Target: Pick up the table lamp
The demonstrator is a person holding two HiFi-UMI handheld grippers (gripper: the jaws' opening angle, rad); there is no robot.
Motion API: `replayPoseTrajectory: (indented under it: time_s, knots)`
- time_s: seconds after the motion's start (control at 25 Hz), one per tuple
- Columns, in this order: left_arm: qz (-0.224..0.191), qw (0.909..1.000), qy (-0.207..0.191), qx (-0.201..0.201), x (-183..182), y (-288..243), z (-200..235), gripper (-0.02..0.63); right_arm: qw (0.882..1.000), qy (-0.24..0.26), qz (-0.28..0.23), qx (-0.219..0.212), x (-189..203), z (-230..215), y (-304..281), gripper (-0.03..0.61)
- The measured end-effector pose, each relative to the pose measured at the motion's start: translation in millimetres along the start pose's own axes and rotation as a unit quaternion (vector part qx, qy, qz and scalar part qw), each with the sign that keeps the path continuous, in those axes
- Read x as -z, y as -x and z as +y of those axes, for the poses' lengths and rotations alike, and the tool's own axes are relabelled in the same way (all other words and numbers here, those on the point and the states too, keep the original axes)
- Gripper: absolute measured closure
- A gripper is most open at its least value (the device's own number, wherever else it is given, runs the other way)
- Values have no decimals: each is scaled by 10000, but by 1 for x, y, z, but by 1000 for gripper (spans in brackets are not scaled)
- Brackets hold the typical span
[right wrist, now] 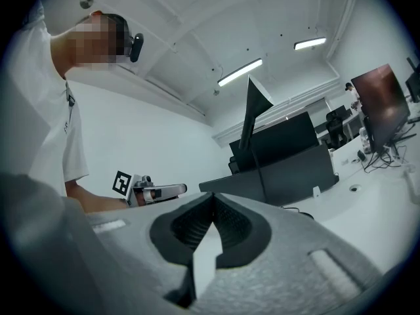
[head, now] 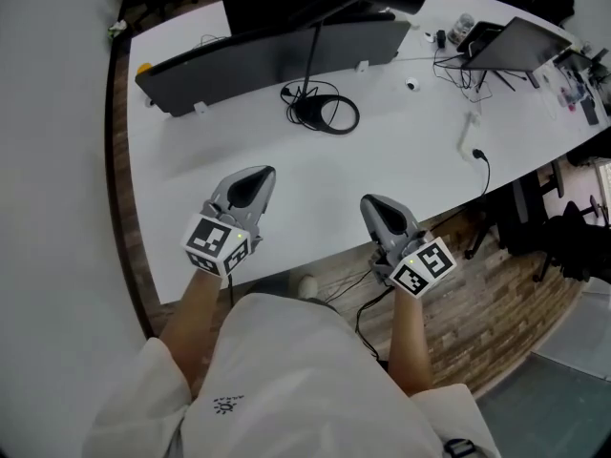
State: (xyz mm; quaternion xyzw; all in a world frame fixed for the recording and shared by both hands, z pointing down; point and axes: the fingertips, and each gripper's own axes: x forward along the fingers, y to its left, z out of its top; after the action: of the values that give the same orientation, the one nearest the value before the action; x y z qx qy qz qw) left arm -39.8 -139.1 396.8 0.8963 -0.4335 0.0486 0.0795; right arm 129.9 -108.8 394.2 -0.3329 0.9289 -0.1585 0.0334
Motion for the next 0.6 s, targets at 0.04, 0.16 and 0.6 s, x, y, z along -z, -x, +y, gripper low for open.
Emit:
replayPoseTrajectory:
  time_s: [0.04,0.16,0.6]
  knots:
    - [22,10000,-5,42,1,-5,5,620,10000,28,30,9,-2,-2,-7,577]
    - [39,9998,-12,174,1,-17,18,620,9999,40,83,49,-6,-9,-28,577]
    - [-42,9989,210,428,17,-43,67,620,9993,126,354,77,6,-28,-105,577]
